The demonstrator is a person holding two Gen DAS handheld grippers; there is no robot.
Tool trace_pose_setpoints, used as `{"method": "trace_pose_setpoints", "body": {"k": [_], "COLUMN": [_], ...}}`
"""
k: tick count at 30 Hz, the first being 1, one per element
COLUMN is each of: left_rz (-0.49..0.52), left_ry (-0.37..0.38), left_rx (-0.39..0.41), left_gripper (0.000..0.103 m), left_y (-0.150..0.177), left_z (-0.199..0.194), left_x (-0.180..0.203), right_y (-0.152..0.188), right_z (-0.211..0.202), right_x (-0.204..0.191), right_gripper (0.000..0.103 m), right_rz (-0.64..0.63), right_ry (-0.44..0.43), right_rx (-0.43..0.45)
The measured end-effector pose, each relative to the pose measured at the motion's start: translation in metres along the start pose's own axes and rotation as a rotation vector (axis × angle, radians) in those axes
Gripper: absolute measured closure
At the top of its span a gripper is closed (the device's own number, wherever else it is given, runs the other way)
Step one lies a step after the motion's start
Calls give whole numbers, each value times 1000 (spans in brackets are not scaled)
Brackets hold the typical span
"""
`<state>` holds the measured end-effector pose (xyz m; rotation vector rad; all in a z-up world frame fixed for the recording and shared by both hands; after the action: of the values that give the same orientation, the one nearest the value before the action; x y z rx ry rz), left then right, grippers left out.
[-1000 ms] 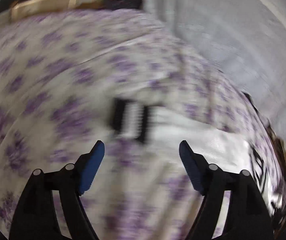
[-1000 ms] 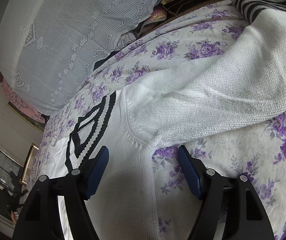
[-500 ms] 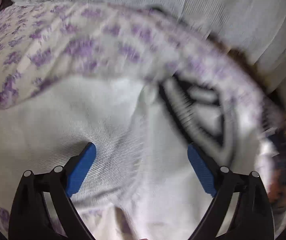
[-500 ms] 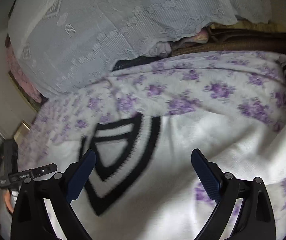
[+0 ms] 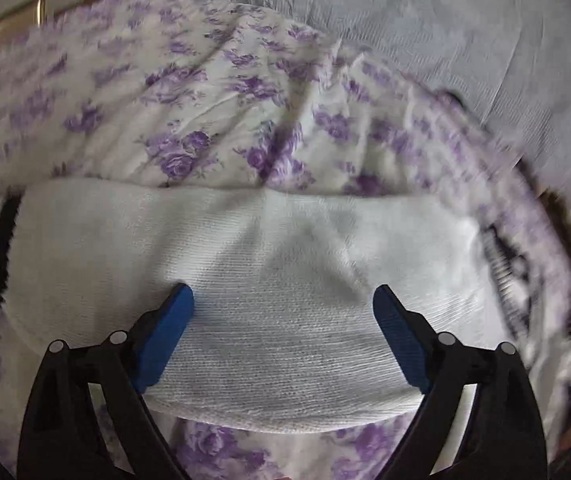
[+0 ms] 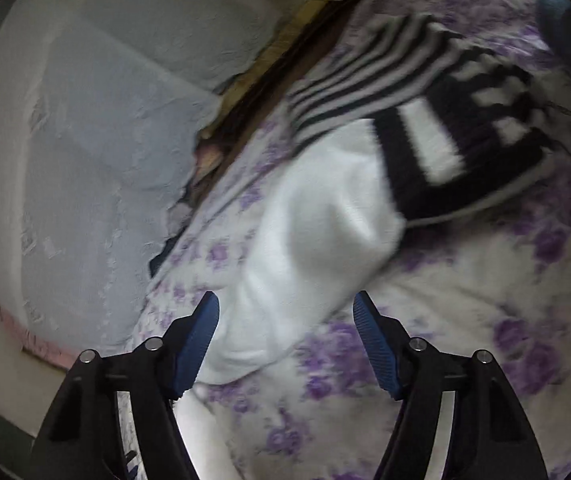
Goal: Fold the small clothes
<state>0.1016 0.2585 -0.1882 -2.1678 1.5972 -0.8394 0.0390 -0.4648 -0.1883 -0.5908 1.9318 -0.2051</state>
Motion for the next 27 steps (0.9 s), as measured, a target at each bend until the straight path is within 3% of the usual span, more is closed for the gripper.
{"method": "trace_pose_setpoints", "body": {"k": [2,4,6,7,8,9,11,14,17,19,20,23,25,27], "left_rz": [-3,66,159,196,213,218,196,162,195,222,241,364,459,568], "left_ry": [-3,-76,-166,-199,-215,-221,-198,-164,-211,-223,-190,-57,20,148], "left_rx": [8,-1,-15,-15,-14,-12,-13,-17,-18,-10,-7,11,18,-9], "left_gripper": [14,12,8,7,7,7,6,6,6,6,6,6,6,6], "left_y": [1,4,7,9,8,8,9,9,13,19,24,53,76,111], "left_z": [-3,-1,5,4,3,1,-1,-2,-4,-13,-20,-54,-73,-91], "left_x": [2,13,26,30,29,28,22,14,21,33,42,88,120,161], "right_y": [1,2,-5,-9,-11,-12,-5,-21,-52,-42,-35,-21,3,44], "right_z": [4,16,28,32,39,41,21,-17,-17,-10,-10,-34,-52,-62], "right_x": [14,24,18,13,6,4,-12,-26,28,45,47,40,24,10], "right_gripper": [35,40,50,66,95,97,97,97,98,96,87,64,56,54], "right_rz": [36,77,62,36,-10,-41,-123,-272,-71,-57,-66,-85,-177,-279], "right_ry": [33,49,7,-9,-14,4,-8,58,90,101,123,131,107,59], "right_rx": [-11,-30,-1,4,8,10,44,202,143,85,56,90,63,-42]}}
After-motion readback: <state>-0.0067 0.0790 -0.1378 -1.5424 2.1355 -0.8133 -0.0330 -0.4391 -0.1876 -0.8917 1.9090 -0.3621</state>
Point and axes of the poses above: each gripper's, at about its wrist camera, not at the fingertips, and z roughly the way its jaws point, x to its right, y to its underside, the point moved 5 cm from there along z, roughly the way its jaws point, and after that the axes turned 9 degrees about z, right-handed, at the moved point
